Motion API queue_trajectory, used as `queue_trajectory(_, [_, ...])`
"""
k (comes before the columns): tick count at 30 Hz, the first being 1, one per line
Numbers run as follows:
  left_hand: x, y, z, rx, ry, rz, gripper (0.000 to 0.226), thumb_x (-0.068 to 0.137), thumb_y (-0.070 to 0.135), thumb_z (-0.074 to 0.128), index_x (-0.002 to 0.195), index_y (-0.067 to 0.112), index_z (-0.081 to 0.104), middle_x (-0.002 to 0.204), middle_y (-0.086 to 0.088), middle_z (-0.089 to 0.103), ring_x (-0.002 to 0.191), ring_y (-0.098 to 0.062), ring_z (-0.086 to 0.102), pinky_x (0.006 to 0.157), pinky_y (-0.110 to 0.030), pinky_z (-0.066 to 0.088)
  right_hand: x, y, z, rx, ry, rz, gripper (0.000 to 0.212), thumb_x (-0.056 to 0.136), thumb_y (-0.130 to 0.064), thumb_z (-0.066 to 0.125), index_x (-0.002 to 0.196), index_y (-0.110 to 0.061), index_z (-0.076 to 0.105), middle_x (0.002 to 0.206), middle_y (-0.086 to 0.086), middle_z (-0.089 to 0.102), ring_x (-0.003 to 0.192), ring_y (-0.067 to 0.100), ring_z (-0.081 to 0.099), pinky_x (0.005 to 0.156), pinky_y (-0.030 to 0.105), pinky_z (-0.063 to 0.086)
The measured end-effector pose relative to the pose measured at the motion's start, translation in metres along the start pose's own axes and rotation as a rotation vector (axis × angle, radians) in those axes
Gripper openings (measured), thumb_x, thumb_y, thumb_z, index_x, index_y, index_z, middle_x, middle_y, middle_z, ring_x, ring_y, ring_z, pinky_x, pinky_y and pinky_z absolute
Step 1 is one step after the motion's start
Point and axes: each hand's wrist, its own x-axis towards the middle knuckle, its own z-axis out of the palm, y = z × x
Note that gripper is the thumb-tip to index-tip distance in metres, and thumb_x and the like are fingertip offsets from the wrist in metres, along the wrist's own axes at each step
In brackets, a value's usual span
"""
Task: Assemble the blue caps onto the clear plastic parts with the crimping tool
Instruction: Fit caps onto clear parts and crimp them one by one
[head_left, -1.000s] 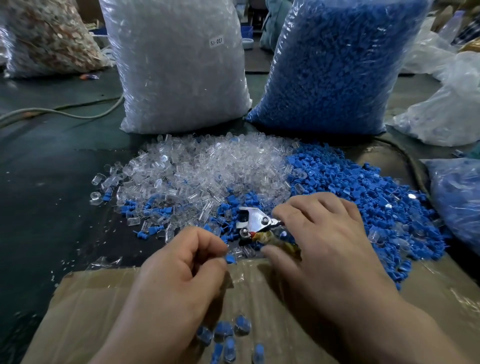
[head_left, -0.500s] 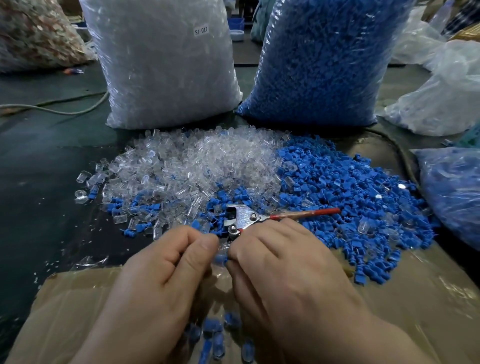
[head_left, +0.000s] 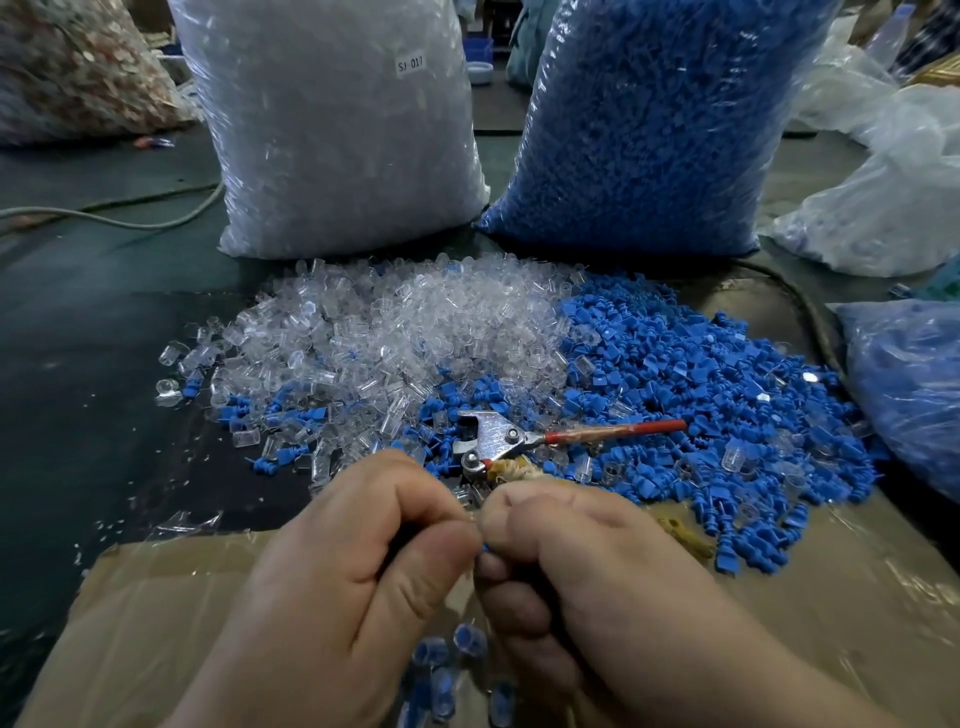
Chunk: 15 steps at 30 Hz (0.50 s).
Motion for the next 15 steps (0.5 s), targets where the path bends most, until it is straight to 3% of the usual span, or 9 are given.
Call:
queue_trajectory(2, [0.001,-0.003,-0.001,0.001,-0.004,0.028,0.022,0.095,0.056,0.053,0.092,0.035,0.061,0.081,0.009,0.060,0.067,-0.015,0.061,0.054,-0.030,0.048,-0.002,-0.003,-0.003,0.130,-0.082,0.092,0.018,0.071,-0.028,0.051,0.055,-0.020,0.054,0.049,0.003,0.040,0.036,0.014,0.031,0.038,0.020,0.024])
queue_trajectory(3, [0.001,-0.002,-0.002,0.014,-0.013,0.032,0.022,0.095,0.055,0.054,0.092,0.035,0.062,0.082,0.009,0.061,0.068,-0.016,0.062,0.053,-0.031,0.049,-0.003,-0.005,-0.005,0.064,-0.068,0.090,0.020,0.072,-0.030,0.052,0.056,-0.019,0.055,0.049,0.002,0.043,0.037,0.015,0.034,0.038,0.021,0.027])
queue_trajectory(5, [0.002,-0.003,-0.007,0.108,-0.019,-0.031,0.022,0.092,0.057,0.055,0.088,0.036,0.062,0.079,0.011,0.064,0.066,-0.012,0.063,0.049,-0.028,0.050,-0.002,-0.003,-0.012,-0.397,0.090,-0.067,0.029,0.083,-0.042,0.050,0.066,-0.020,0.057,0.054,-0.005,0.051,0.046,0.010,0.045,0.046,0.027,0.036])
queue_trajectory(7, [0.002,-0.006,-0.012,0.215,-0.015,-0.155,0.024,0.084,0.060,0.054,0.082,0.037,0.062,0.075,0.014,0.066,0.063,-0.006,0.064,0.046,-0.019,0.049,0.000,0.003,-0.018,-0.992,0.286,-0.296,0.042,0.087,-0.061,0.029,0.081,-0.026,0.052,0.070,-0.009,0.057,0.062,0.005,0.052,0.058,0.027,0.039])
queue_trajectory(9, [0.002,-0.009,-0.017,0.308,-0.039,-0.240,0.023,0.081,0.058,0.055,0.079,0.036,0.061,0.070,0.018,0.066,0.062,-0.003,0.063,0.056,-0.017,0.052,0.002,0.005,-0.019,-1.313,0.360,-0.380,0.046,0.083,-0.065,0.014,0.087,-0.032,0.045,0.080,-0.012,0.052,0.075,0.005,0.050,0.068,0.028,0.040])
queue_trajectory(12, [0.002,-0.008,-0.019,0.425,-0.210,-0.297,0.032,0.072,0.068,0.046,0.083,0.040,0.058,0.077,0.023,0.064,0.068,-0.002,0.062,0.053,-0.024,0.051,0.009,0.010,-0.021,-1.399,0.374,-0.414,0.043,0.087,-0.062,0.015,0.114,-0.041,0.041,0.096,-0.017,0.045,0.088,0.007,0.045,0.070,0.030,0.038])
queue_trajectory(15, [0.000,-0.011,-0.014,0.512,-0.291,-0.254,0.044,0.064,0.074,0.033,0.084,0.041,0.054,0.089,0.029,0.059,0.075,0.000,0.059,0.057,-0.022,0.049,0.016,0.013,-0.026,-1.462,0.410,-0.436,0.040,0.092,-0.061,0.026,0.125,-0.040,0.035,0.103,-0.012,0.039,0.094,0.013,0.042,0.069,0.032,0.034])
